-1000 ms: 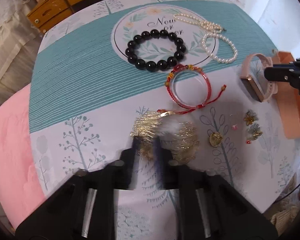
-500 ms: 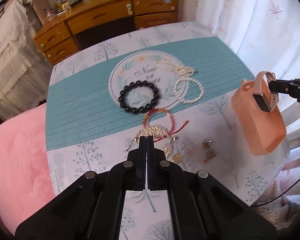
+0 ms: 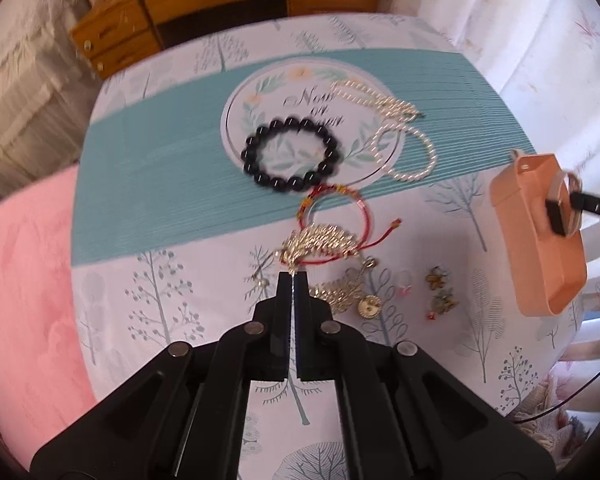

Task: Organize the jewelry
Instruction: 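Lower the watch into the peach tray and open the right tool while the left tool grips the gold clip, then regrip the gold leaf hair clip with the left tool and lift it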

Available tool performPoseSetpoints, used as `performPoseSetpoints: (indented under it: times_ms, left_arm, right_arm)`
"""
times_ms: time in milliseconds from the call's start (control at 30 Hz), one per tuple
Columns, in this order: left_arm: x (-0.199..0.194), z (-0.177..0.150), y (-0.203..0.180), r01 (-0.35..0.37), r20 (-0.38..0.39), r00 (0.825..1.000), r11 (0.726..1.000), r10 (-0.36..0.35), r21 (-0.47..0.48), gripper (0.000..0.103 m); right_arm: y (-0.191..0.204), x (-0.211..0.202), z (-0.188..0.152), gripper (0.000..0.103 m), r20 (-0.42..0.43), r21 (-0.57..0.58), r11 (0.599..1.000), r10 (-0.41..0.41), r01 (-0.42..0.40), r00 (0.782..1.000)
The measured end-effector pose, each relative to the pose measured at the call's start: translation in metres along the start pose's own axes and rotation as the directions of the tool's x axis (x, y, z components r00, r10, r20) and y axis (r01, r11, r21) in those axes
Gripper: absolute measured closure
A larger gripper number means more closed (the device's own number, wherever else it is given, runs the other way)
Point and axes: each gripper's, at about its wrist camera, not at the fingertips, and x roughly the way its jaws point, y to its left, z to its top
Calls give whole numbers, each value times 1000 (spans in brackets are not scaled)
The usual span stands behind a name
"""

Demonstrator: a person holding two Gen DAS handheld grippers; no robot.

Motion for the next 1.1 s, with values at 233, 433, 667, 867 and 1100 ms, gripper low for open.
performPoseSetpoints:
  times_ms: [233,433,667,867,1100]
  left_arm:
    - [27,-8,22,64,-73,995,996,-68,-61,103]
    - [44,-6,23,85,-113,989,994,-93,-74,103]
    - [56,1,20,148,-149,975,983,-164,-112,103]
    - [62,10,23,159,-149,972,976,-181,-148,103]
    - [65,16,26,177,-153,967,970,-203,-167,103]
  right_arm:
    - [6,46,-15,78,-69,-41,993,-116,114,991]
    - [19,41,-18,67,-17,-72,989,-132,131,991]
    - [33,31,-17,67,-1,-85,990,-113,112,994]
    - [33,32,-18,67,1,-79,992,-94,94,996]
    - [34,32,-19,67,5,-80,994,-78,78,997]
